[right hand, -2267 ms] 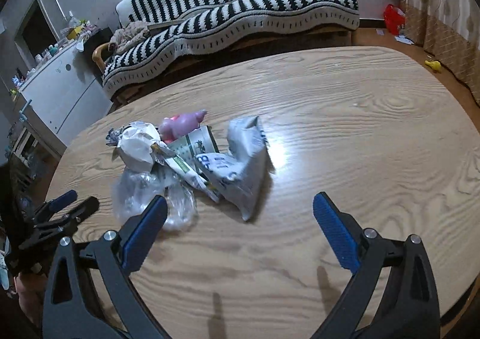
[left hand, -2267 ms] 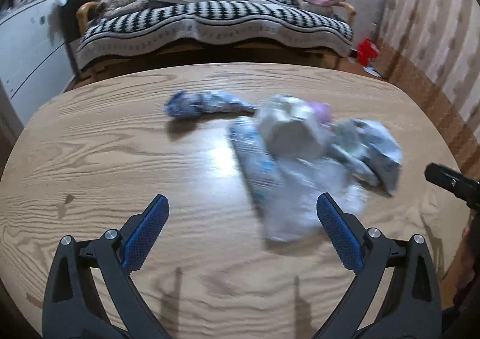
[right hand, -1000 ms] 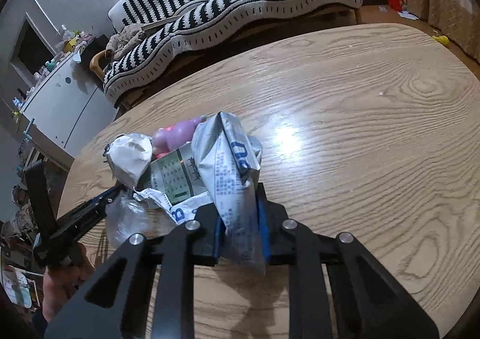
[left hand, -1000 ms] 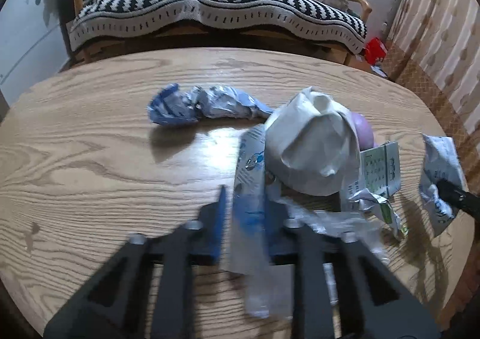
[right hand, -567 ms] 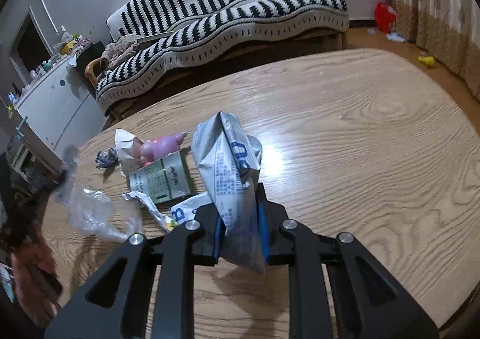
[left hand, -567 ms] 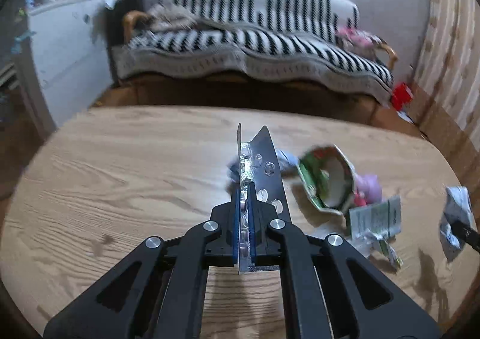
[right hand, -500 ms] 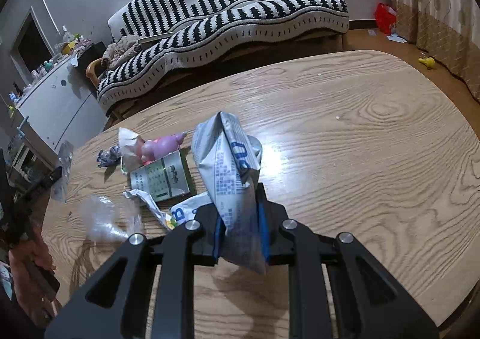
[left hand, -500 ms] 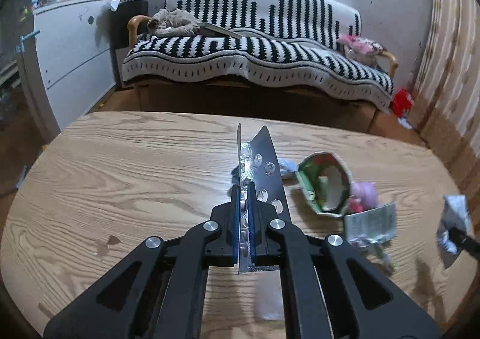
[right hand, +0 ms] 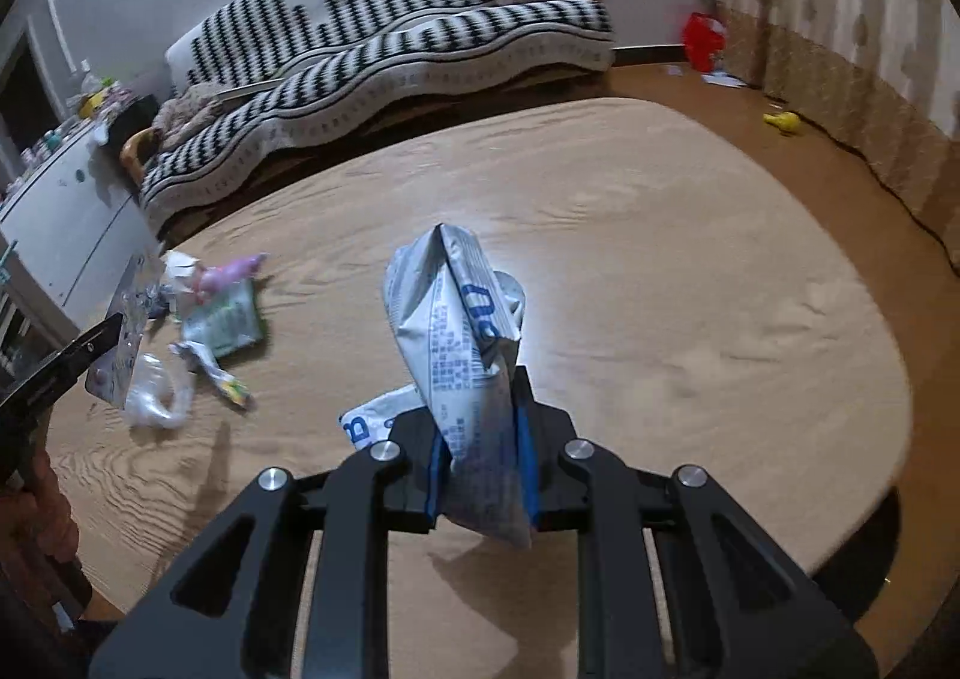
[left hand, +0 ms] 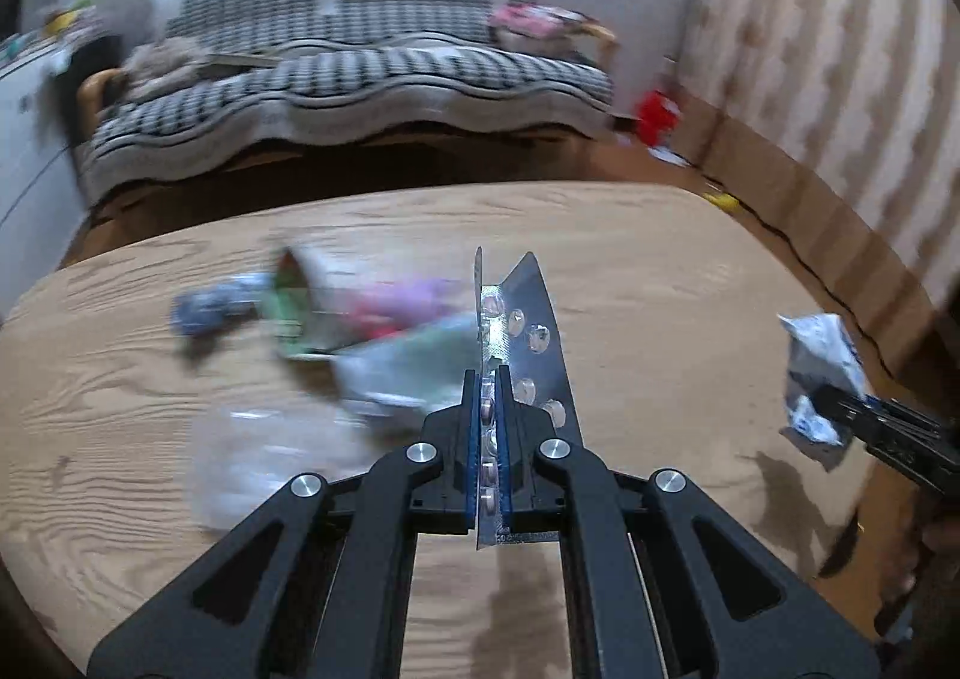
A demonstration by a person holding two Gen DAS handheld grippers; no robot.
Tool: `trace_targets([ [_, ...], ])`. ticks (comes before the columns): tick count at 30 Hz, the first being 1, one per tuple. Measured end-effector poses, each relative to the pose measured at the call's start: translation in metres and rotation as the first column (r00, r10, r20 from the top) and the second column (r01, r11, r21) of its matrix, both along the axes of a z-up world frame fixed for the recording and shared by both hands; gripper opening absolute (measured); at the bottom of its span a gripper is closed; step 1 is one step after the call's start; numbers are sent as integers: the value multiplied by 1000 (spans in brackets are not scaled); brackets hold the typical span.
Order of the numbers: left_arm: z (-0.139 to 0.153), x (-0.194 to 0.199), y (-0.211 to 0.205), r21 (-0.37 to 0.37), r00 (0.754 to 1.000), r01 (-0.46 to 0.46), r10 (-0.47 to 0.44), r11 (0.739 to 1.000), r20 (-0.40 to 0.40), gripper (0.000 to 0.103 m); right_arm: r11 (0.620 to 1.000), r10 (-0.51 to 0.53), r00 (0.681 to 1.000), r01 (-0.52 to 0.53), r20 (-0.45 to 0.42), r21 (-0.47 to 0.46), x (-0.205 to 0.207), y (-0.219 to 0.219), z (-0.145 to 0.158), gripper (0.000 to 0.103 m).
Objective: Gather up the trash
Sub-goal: 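Carry strip and printed bag over the bin and open both tools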
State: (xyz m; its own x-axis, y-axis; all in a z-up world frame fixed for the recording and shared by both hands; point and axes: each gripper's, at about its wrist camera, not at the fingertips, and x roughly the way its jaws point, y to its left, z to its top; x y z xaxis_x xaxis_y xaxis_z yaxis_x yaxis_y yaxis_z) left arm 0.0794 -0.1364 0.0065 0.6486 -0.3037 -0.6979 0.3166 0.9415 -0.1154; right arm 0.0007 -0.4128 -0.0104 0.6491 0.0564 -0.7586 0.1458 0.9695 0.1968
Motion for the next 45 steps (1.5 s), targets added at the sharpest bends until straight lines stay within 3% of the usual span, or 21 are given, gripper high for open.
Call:
trace_targets([
  [5,-4,-27,-86,5,989,151,-151,989,-8,4,995,-96,995,96,9,-37,-49,-60,-3,20],
  [10,-12,-57,-172,-5,955,295,-295,955,-26,4,973,-228,974,228,-4,-38,-101,-132,-15,20],
  [17,-32,-110,-286,0,869,494,-494,869,-28,4,906,-423,906,423,-29,-6,-179,-231,-37,20],
  [22,-56,-136,-355,-24,795,602,-602,798,-75,4,862,-505,861,507,-56,20,-219,-275,-52,20],
  [30,-102,-168,-430,-10,689,717,-711,697,-138,4,821,-565,820,570,-91,35,-257,-308,-69,20],
  [39,-130,-173,-468,12,630,769,-756,639,-179,5,792,-600,791,608,-117,48,-271,-326,-80,20],
  [41,-134,-175,-473,33,625,775,-757,631,-191,11,793,-599,792,607,-120,49,-269,-326,-82,20],
  [42,-136,-177,-472,34,625,774,-755,632,-197,27,794,-598,792,606,-122,48,-267,-326,-81,20],
  [43,-137,-177,-473,31,626,773,-754,634,-201,56,796,-595,794,604,-124,48,-266,-324,-82,20],
  [45,-132,-179,-472,43,647,758,-743,651,-172,92,798,-592,796,601,-127,47,-262,-324,-83,20],
])
